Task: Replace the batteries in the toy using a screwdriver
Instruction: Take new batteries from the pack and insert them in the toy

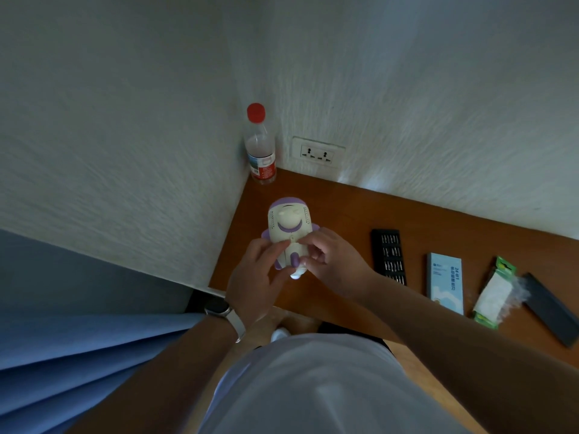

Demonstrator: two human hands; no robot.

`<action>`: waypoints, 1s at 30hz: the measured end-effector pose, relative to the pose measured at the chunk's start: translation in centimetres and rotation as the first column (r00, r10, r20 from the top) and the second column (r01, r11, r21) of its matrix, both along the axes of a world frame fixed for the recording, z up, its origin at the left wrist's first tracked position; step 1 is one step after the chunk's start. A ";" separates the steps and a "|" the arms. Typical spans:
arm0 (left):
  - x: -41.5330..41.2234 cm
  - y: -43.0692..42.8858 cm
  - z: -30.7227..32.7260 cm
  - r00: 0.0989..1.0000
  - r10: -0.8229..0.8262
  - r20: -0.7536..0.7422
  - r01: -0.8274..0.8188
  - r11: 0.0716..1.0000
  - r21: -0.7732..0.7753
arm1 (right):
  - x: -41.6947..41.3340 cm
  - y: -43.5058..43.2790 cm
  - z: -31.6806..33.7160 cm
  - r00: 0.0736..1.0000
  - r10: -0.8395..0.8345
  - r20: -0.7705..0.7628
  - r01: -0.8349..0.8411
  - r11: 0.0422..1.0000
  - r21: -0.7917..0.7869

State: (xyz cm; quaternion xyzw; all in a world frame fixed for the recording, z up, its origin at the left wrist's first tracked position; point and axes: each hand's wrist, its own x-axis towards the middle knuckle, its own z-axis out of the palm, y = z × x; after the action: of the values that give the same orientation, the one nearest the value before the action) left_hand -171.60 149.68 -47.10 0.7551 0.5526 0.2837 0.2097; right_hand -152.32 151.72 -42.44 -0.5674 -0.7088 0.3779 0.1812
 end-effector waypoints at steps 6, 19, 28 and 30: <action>0.0 0.4 -0.1 0.992 -0.032 -0.125 0.041 0.997 0.068 | 0.4 0.3 -0.3 0.999 -0.034 0.009 0.034 0.999 0.024; 1.2 0.1 0.2 0.999 0.000 0.043 0.000 1.000 0.001 | 1.0 0.7 -1.0 0.990 -0.054 -0.130 0.041 0.994 -0.105; 2.5 1.4 1.7 0.893 0.300 0.336 -0.222 0.942 -0.252 | -0.8 0.6 -2.2 0.887 -0.341 -0.313 0.314 0.940 -0.134; 2.6 1.4 1.6 0.864 0.358 0.354 -0.242 0.912 -0.332 | -1.0 0.6 -2.0 0.863 -0.388 -0.324 0.352 0.921 -0.167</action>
State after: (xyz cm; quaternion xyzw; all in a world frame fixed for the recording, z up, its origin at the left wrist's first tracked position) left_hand -169.05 151.10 -45.52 0.5461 0.6424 0.3841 0.3762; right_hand -153.28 152.28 -44.41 -0.6247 -0.5225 0.4667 0.3448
